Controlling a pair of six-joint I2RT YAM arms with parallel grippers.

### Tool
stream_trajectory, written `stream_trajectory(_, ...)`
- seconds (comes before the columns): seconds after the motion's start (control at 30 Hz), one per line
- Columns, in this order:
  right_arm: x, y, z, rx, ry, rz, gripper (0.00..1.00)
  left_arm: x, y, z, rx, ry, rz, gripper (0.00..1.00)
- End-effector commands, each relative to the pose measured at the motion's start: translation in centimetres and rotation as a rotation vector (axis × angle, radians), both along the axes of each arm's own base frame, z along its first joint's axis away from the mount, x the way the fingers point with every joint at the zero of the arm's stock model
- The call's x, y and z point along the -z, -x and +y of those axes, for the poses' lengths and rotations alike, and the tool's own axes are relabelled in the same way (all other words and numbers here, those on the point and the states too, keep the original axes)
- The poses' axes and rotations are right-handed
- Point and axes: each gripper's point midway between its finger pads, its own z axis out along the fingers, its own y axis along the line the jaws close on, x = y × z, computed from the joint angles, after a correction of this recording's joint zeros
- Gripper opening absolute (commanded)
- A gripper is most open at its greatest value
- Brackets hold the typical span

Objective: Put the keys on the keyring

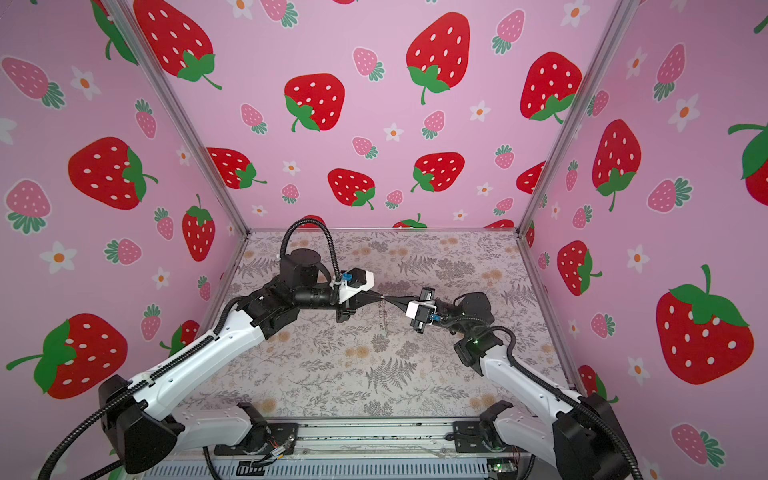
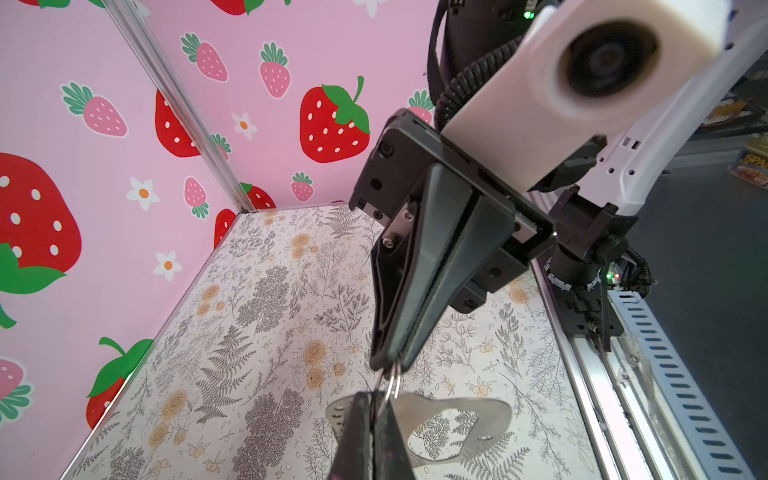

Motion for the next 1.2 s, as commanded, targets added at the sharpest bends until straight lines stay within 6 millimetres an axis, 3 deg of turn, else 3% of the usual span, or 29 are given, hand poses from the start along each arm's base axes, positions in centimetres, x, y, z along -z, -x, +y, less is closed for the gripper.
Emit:
stream_trajectory(0.0, 0.2, -0.5, -0.3, 0.043, 0.005, -0.047, 0.09, -2.0, 1.0, 0.3, 0.035, 0.026, -0.021, 0.0)
stream_trajectory(0.33, 0.3, -0.7, -0.3, 0.053, 0.004, -0.042, 0.14, -2.0, 0.8, 0.4, 0.022, 0.011, -0.041, 0.0)
stream_trajectory(0.7, 0.5, -1.1, -0.8, 0.09, -0.007, -0.009, 0.27, -1.4, -0.5, 1.8, -0.078, -0.071, -0.113, 0.0)
stream_trajectory(0.87, 1.2, -3.7, -1.6, 0.194, -0.045, 0.107, 0.31, 0.0, -1.5, 3.3, -0.15, -0.16, -0.127, 0.0)
stream_trajectory(0.97, 3.3, -6.2, -1.1, 0.248, 0.006, 0.238, 0.33, 0.6, -2.0, 5.0, -0.207, -0.191, -0.117, 0.0)
stream_trajectory(1.17, 8.4, -10.8, 1.9, 0.264, 0.157, 0.496, 0.32, 2.5, -2.8, 9.4, -0.353, -0.288, -0.099, 0.0)
